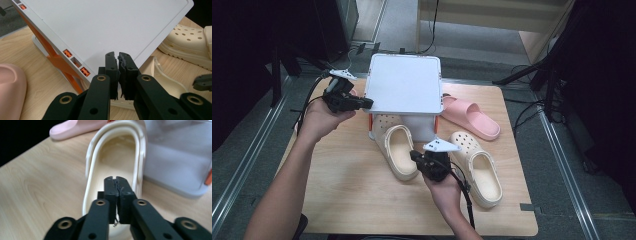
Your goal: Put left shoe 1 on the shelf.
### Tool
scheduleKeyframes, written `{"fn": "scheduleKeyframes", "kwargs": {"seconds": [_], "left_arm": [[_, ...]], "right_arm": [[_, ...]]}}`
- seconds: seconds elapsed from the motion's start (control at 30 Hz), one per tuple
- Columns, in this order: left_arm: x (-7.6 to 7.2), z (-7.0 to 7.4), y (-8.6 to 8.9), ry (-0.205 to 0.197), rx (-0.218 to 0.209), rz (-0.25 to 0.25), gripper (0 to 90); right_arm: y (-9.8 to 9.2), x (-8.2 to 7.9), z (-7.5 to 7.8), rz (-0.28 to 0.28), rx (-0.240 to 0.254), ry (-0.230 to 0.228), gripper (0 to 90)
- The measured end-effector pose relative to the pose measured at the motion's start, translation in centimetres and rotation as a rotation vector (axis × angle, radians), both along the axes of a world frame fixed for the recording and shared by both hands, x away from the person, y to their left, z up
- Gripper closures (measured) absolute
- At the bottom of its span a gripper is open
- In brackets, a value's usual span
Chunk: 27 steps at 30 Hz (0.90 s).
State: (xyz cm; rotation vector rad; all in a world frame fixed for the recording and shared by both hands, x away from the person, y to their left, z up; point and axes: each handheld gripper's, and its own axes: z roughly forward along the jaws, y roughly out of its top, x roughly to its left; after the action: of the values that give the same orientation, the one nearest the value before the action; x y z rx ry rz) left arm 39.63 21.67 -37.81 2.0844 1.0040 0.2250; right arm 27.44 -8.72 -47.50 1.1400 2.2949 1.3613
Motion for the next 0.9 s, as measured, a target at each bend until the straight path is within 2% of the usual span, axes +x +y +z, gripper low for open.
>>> {"fn": "scheduleKeyframes", "kwargs": {"seconds": [0.1,0.17,0.23,0.27,0.37,0.5,0.63,0.9], "left_arm": [[0.0,0.0,0.0,0.001,-0.003,0.002,85.7],[0.0,0.0,0.0,-0.001,-0.003,0.0,85.7],[0.0,0.0,0.0,-0.002,-0.003,0.0,85.7],[0.0,0.0,0.0,-0.002,-0.004,0.001,85.7],[0.0,0.0,0.0,-0.002,-0.003,0.001,85.7],[0.0,0.0,0.0,-0.003,-0.002,0.0,85.7],[0.0,-0.1,0.0,-0.004,-0.005,0.0,85.8],[0.0,-0.1,0.1,-0.005,-0.007,-0.002,85.8]], "right_arm": [[-0.3,-0.9,-0.4,0.007,-0.009,-0.005,90.0],[-0.8,-2.6,-1.0,0.022,-0.046,-0.014,90.0],[-1.0,-3.1,-1.2,0.027,-0.052,-0.009,90.0],[-1.2,-3.9,-1.7,0.043,-0.082,0.001,90.0],[-1.2,-4.5,-2.5,0.058,-0.116,0.023,90.0],[-0.7,-4.3,-3.7,0.067,-0.151,0.055,90.0],[0.0,-3.6,-4.2,0.075,-0.172,0.066,90.0],[1.2,-3.0,-4.1,0.09,-0.166,0.066,90.0]]}}
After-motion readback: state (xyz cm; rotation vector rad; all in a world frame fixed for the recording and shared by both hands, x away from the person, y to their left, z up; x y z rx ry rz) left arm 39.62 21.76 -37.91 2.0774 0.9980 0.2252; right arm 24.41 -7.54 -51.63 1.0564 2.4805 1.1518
